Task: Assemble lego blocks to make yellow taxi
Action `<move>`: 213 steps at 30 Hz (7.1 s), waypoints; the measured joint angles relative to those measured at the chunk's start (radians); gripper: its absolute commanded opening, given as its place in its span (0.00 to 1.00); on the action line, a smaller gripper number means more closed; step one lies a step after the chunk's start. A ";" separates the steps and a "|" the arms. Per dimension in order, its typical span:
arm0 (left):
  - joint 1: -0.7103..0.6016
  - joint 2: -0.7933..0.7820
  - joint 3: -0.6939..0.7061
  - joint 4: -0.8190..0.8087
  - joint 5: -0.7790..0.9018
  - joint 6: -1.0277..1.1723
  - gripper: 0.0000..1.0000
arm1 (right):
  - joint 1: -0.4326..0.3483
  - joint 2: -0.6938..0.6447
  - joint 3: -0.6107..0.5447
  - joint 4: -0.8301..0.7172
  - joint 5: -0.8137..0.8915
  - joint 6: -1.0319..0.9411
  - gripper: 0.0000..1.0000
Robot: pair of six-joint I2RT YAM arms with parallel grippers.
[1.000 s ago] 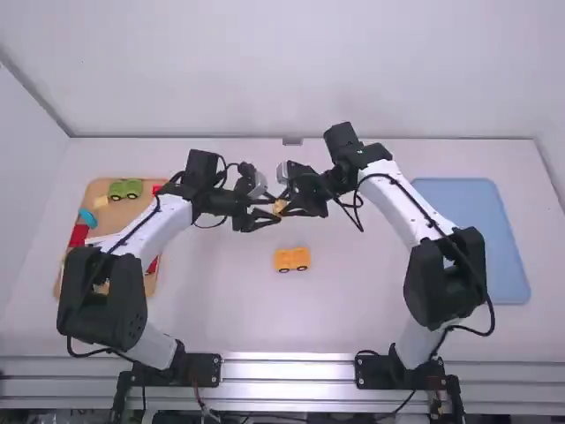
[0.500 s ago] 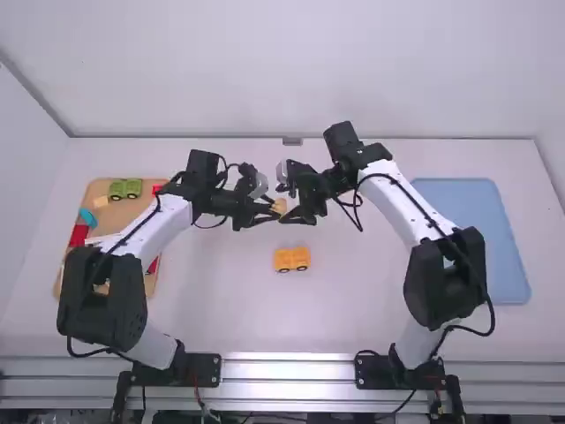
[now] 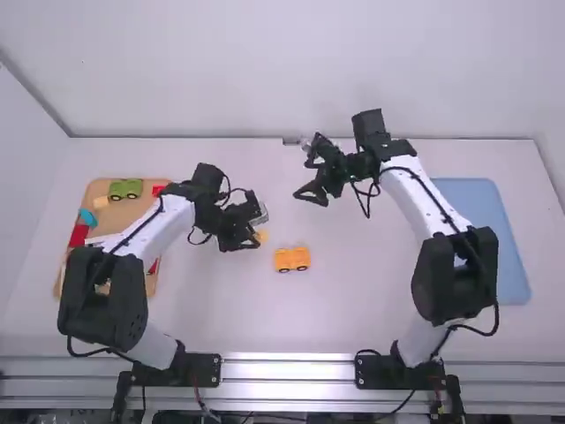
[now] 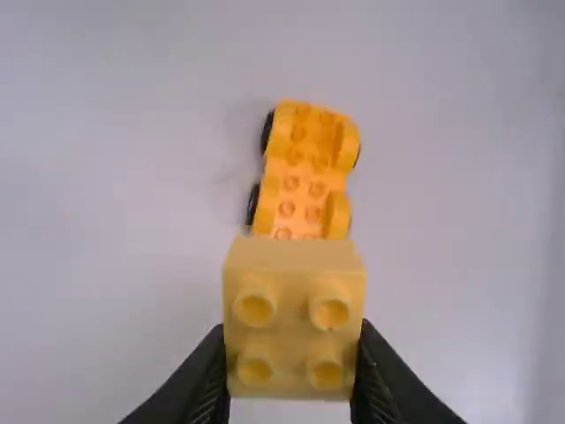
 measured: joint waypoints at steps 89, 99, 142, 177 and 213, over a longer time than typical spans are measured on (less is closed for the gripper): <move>0.193 0.112 -0.232 0.281 0.335 0.591 0.99 | -0.084 0.000 -0.073 -0.160 -0.068 -0.430 0.99; 0.193 0.135 -0.341 0.603 0.410 0.329 0.99 | -0.055 0.000 -0.288 0.048 -0.125 -0.420 0.99; 0.193 0.352 -0.496 1.063 0.450 0.278 0.28 | -0.047 0.000 -0.412 0.159 -0.206 -0.491 0.99; 0.104 0.068 -0.565 1.112 0.375 -0.045 0.05 | -0.039 0.000 -0.739 0.666 -0.211 -0.496 0.99; -0.003 0.066 -0.548 1.108 0.396 -0.152 0.02 | 0.037 0.289 -0.724 0.863 -0.296 -0.473 0.89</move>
